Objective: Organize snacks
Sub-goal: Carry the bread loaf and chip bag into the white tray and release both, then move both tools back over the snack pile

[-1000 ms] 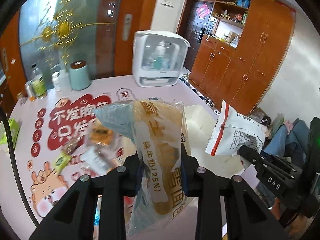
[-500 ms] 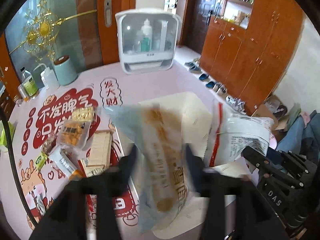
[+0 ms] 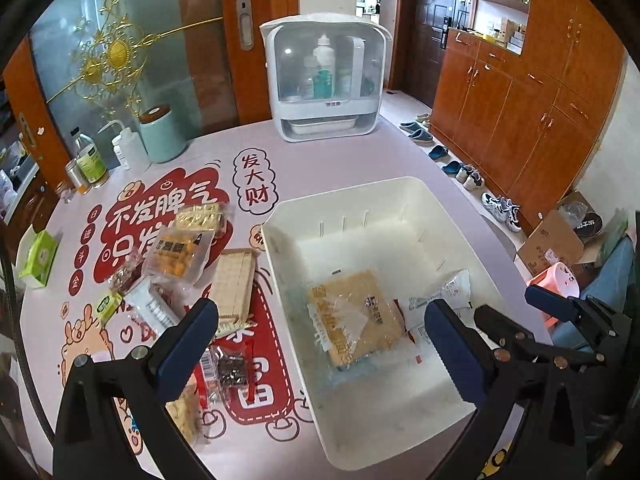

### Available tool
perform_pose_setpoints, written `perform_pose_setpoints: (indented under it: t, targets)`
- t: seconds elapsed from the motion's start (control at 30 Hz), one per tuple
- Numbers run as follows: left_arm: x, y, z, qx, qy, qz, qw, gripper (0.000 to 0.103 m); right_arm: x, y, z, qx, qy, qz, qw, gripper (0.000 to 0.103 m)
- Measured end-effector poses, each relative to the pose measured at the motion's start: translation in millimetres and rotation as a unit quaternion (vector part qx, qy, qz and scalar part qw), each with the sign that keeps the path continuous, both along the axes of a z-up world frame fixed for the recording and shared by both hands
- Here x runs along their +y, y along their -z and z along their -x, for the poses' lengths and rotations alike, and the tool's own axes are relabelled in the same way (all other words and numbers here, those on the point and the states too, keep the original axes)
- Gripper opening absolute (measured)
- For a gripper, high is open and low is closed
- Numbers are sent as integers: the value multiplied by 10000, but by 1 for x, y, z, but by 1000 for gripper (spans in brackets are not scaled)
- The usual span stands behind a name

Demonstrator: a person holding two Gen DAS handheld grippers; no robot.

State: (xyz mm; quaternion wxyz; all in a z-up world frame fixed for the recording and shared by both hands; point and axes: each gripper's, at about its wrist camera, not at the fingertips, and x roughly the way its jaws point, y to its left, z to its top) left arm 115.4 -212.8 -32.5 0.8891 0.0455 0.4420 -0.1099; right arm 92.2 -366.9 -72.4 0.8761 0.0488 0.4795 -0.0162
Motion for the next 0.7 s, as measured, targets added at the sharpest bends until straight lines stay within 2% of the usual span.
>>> perform_pose_setpoints:
  t: [0.2,0.33,0.5,0.7]
  targets:
    - [8,-10,12,-146,-92,47,9998,103,3,-6,3,-87,-73,-269,9996,71]
    - [12,-17,19,-228,-134,48,9996,103,8,-15,10,-309,-184,-398,9986,72]
    - [23,-27,31,-352,-193,115,9991,103,23,-29,21,-647,-222,-141,9976,72]
    - [40,-39,46,-565,-232,117,9981,103,33,-40,30,-841,-254,-121,9961,72]
